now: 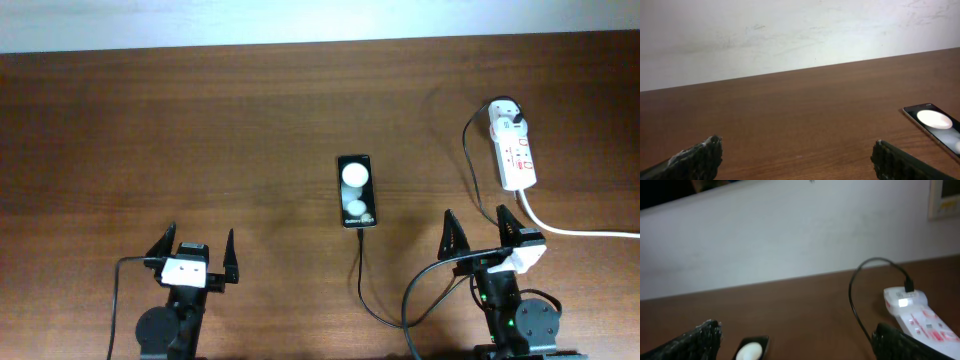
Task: Plug charger to phone and switch on socket
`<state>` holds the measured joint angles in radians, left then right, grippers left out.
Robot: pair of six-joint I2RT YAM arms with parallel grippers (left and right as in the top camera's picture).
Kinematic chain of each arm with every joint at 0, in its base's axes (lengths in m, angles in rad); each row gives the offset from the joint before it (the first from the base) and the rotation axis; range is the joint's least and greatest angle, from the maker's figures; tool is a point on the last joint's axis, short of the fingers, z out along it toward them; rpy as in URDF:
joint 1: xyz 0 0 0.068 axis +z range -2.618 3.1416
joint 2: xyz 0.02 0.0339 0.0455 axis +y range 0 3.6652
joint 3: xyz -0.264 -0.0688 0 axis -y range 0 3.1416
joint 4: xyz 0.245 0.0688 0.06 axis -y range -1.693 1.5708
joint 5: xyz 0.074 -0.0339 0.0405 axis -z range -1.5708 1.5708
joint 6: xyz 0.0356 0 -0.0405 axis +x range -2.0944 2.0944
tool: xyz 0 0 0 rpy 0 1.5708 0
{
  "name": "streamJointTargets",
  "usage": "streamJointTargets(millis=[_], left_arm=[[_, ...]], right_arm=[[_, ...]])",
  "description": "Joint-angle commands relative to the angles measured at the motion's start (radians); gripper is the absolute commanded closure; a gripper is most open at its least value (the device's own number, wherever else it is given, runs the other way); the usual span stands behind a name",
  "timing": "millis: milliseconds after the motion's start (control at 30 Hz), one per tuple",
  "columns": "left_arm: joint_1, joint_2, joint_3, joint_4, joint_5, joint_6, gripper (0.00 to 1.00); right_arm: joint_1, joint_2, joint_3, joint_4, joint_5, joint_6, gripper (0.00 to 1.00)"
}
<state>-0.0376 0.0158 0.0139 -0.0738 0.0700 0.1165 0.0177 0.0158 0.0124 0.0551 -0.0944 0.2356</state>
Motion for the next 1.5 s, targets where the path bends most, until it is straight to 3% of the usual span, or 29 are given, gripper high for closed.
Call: streamJointTargets(millis=[0, 67, 533, 667, 1467], left_arm=[[0.003, -0.004, -0.005, -0.002, -0.007, 0.016, 0.01], [0.003, -0.004, -0.005, -0.002, -0.007, 0.016, 0.01], [0.003, -0.004, -0.005, -0.002, -0.007, 0.016, 0.01], [0.003, -0.004, -0.005, -0.002, -0.007, 0.016, 0.01], [0.003, -0.004, -0.005, -0.002, -0.007, 0.016, 0.01]], right_arm=[[-0.008, -0.013, -0.007, -0.055, 0.028, 0.004, 0.01], [-0.008, -0.013, -0.007, -0.133, 0.047, 0.003, 0.01], [-0.008, -0.013, -0.007, -0.134, 0.089, -0.051, 0.01], [-0.008, -0.013, -0.007, -0.134, 0.088, -0.221, 0.01], [-0.007, -0.013, -0.007, -0.134, 0.088, -0.224, 0.01]])
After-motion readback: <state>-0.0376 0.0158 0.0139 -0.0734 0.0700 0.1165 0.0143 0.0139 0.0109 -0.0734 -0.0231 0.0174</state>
